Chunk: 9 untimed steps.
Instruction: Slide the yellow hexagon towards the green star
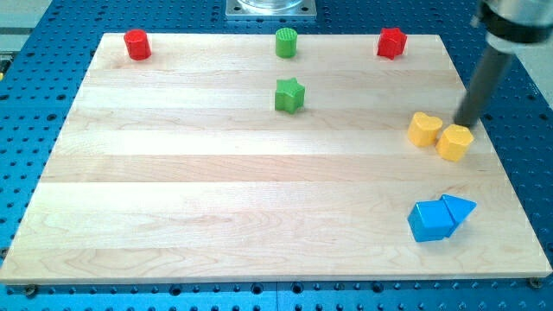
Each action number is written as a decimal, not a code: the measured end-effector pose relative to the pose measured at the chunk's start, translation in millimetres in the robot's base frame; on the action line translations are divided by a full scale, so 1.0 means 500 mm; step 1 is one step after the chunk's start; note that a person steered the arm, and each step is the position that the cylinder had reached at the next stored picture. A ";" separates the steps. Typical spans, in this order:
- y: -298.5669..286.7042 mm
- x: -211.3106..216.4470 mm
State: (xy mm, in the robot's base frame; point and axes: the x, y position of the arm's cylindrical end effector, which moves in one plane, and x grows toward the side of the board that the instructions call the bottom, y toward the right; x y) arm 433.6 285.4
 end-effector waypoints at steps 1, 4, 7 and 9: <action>-0.036 0.022; -0.262 0.104; -0.480 0.198; -0.772 0.175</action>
State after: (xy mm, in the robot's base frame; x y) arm 521.3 -100.8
